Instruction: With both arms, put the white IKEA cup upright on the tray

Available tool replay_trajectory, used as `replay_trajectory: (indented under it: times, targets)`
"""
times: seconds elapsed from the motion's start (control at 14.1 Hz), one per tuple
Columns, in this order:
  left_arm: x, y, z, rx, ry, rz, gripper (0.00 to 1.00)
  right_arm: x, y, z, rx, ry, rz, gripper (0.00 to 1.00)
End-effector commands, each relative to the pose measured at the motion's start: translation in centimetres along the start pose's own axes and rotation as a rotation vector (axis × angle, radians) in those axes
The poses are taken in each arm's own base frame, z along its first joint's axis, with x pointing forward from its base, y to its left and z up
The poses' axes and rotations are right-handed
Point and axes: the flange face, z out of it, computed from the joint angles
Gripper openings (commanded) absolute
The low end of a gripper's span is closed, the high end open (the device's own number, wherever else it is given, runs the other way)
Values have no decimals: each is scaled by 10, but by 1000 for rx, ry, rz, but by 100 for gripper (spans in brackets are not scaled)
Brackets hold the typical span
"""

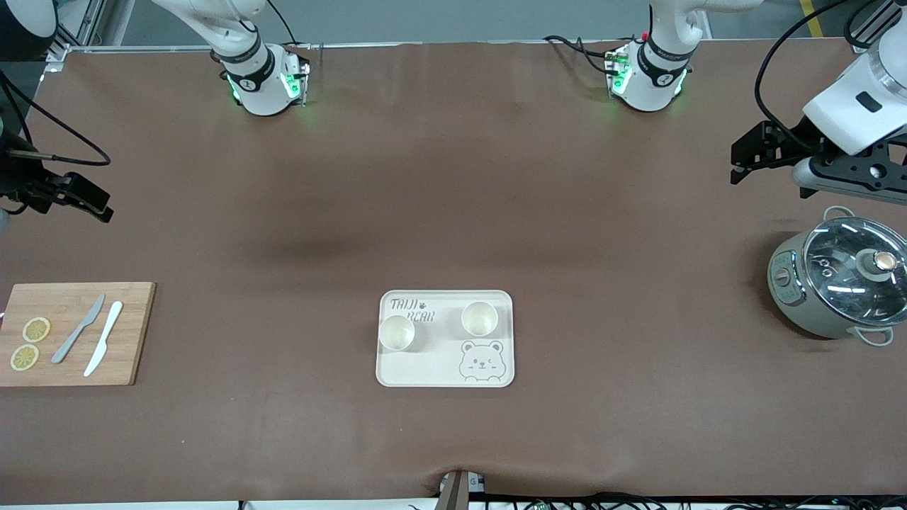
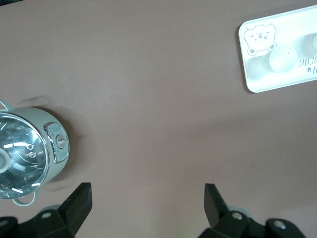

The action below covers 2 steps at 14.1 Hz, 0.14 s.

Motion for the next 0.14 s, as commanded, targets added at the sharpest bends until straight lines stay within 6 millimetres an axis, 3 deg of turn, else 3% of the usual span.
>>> replay_trajectory:
  times: [0.0, 0.07]
  targets:
    - [2, -3, -6, 16, 13, -21, 100, -10, 4, 0, 14, 3, 6, 100]
    - [2, -4, -5, 16, 12, -21, 100, -10, 7, 1, 13, -4, 12, 100]
